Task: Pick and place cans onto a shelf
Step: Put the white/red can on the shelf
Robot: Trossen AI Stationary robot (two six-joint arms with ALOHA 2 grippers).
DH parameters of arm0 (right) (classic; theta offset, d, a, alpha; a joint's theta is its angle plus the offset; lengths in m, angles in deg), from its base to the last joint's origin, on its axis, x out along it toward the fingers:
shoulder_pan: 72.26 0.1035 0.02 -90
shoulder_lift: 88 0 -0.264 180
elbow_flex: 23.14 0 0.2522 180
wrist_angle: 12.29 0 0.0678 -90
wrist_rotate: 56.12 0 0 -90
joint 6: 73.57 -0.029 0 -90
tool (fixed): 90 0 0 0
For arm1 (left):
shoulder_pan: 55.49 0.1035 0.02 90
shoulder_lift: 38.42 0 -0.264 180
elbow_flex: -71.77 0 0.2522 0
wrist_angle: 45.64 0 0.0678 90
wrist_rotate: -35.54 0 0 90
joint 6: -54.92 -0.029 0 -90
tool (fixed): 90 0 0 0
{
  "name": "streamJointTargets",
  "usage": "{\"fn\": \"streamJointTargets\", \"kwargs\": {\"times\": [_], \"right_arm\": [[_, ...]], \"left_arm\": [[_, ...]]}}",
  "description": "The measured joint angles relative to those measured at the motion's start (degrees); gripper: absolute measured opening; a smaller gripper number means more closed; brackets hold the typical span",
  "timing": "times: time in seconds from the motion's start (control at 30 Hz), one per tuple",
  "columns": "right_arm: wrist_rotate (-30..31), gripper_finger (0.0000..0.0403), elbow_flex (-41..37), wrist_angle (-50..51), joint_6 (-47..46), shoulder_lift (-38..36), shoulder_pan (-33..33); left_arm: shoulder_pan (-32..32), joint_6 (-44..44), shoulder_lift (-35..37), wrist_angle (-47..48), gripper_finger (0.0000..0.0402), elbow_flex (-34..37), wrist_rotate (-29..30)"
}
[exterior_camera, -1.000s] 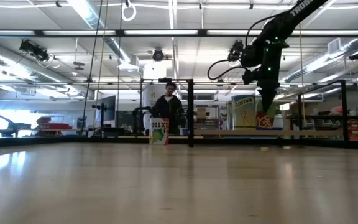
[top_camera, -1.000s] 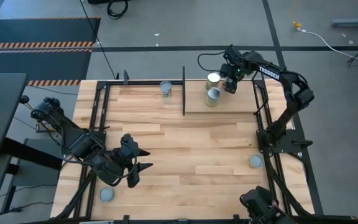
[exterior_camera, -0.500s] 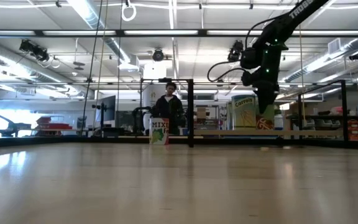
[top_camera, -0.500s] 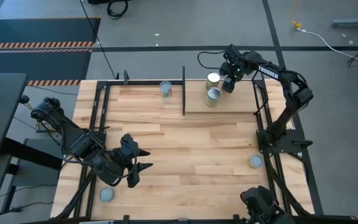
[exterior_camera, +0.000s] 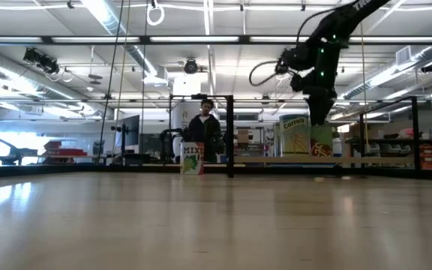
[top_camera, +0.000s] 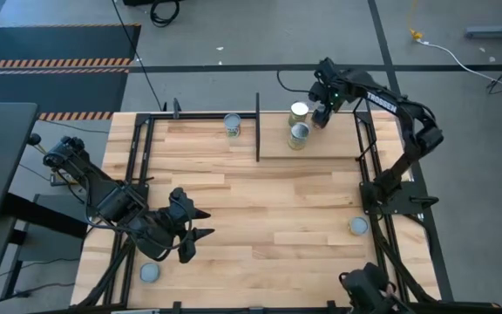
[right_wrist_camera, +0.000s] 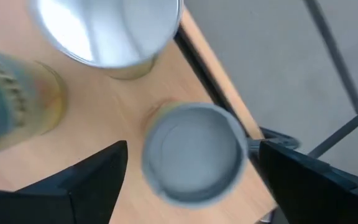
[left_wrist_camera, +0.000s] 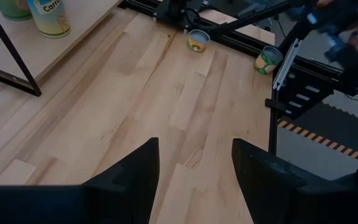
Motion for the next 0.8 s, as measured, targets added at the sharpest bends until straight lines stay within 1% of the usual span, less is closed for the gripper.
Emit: {"fn": "streamJointTargets", "kwargs": {"times": [0.17, 0.3, 0.43, 0.53, 0.67, 0.8], "right_arm": [[0.2, 0.037, 2.7, 1.6, -2.9, -5.5, 4.2], [-2.3, 0.037, 2.8, 1.5, -7.8, -11.9, 11.2], [-2.7, 0.037, 2.8, 0.7, -14.8, -17.4, 22.5], [-1.4, 0.037, 2.8, -1.1, -20.9, -20.2, 32.3], [4.0, 0.0368, 2.8, -3.4, -30.0, -21.4, 45.3], [9.8, 0.0364, 2.8, -5.8, -37.1, -19.7, 55.4]], "left_arm": [[0.0, 0.0, 0.0, 0.0, 0.0205, 0.0, 0.0], [0.0, 0.0, 0.0, 0.0, 0.0205, 0.0, 0.0], [0.0, 0.0, 0.0, 0.0, 0.0205, 0.0, 0.0], [0.0, 0.0, 0.0, 0.0, 0.0205, 0.0, 0.0], [0.0, 0.0, 0.0, 0.0, 0.0205, 0.0, 0.0], [0.2, 0.0, 0.0, -1.1, 0.0205, 0.0, 0.2]]}}
